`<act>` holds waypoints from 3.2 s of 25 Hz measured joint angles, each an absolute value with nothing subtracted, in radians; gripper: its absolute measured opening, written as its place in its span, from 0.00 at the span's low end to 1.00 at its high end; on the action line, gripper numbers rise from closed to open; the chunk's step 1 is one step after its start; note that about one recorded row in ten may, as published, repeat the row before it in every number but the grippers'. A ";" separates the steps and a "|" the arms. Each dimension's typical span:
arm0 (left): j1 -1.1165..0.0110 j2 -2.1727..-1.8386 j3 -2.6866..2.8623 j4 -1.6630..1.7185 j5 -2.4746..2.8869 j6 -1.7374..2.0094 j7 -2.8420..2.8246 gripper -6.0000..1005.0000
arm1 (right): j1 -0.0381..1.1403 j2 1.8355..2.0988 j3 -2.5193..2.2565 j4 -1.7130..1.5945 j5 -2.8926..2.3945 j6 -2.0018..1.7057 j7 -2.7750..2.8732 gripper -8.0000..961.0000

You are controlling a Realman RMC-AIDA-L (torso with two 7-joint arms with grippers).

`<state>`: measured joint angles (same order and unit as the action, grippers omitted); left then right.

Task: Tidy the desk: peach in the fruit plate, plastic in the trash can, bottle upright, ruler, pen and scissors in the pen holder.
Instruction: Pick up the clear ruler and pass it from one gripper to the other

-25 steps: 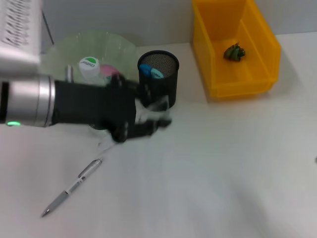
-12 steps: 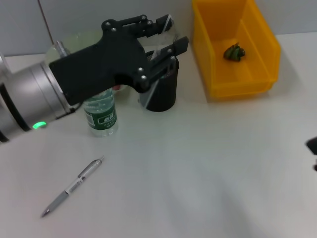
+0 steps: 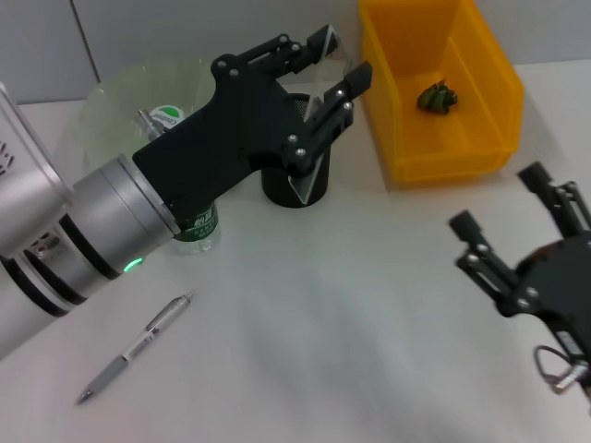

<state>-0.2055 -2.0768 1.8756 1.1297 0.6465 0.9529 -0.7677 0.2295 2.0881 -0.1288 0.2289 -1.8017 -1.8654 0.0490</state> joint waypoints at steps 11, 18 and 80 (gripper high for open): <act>-0.210 -2.078 1.942 1.070 0.505 0.951 -0.620 0.45 | 0.330 2.092 -0.091 0.419 -1.808 -1.674 -0.127 0.88; -0.234 -2.079 1.950 1.020 0.472 0.948 -0.591 0.46 | 0.368 2.092 -0.088 0.454 -1.811 -1.636 -0.156 0.88; -0.262 -2.078 1.981 0.939 0.411 0.962 -0.498 0.53 | 0.472 2.092 0.051 0.574 -1.856 -1.470 -0.158 0.21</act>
